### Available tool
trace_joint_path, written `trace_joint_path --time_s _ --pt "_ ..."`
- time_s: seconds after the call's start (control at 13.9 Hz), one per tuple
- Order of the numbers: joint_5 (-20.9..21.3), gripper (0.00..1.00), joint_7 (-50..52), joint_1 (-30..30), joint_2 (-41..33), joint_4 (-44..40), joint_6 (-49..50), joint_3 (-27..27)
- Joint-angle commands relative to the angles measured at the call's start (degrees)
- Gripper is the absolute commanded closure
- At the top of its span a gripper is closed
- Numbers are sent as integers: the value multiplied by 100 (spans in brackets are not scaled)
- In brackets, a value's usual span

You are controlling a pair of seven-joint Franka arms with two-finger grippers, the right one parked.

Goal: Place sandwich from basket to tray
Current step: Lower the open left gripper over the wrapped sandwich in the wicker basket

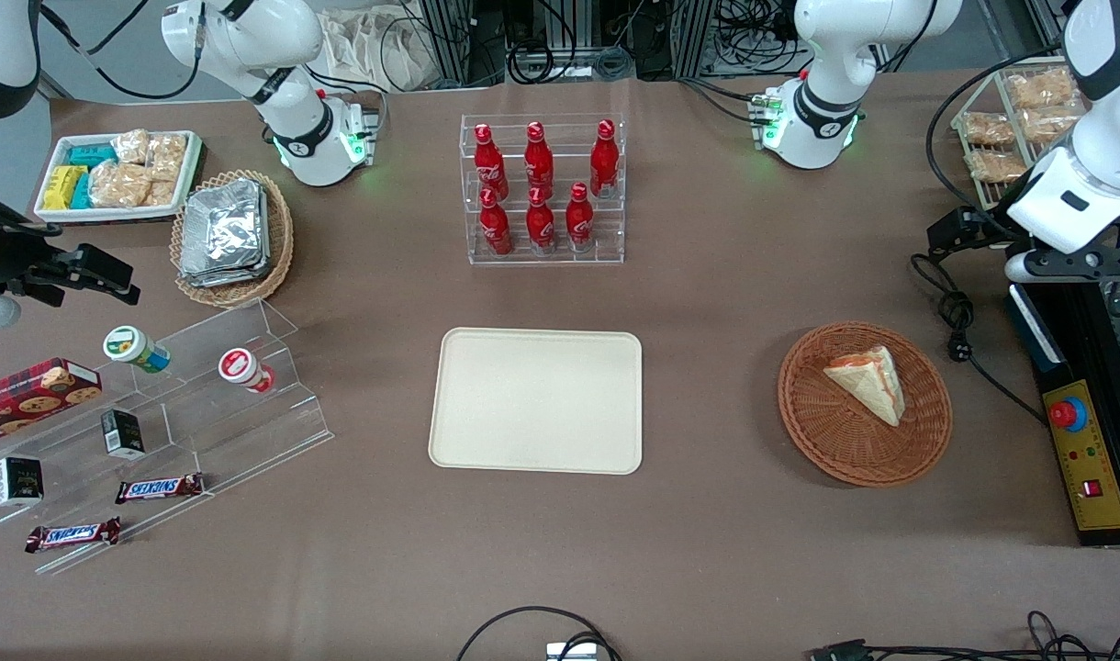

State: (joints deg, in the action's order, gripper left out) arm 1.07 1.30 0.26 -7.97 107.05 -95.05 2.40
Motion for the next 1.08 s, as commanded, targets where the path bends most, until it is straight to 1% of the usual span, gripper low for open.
trace_joint_path --time_s 0.0,0.29,0.51,0.65,0.79,0.87,1.01 --pt "122 0 264 -35 -56 -62 66 6" --pt "122 0 292 -35 84 -61 -4 -3" --pt "25 0 826 -35 216 26 -250 -29" --pt "-1 0 1362 -17 383 70 -451 -64" --pt "-80 0 2038 -17 454 315 -942 -91" --pt "-176 0 2415 -17 454 517 -1232 -100" --pt "-195 0 3075 -9 445 965 -1882 -100"
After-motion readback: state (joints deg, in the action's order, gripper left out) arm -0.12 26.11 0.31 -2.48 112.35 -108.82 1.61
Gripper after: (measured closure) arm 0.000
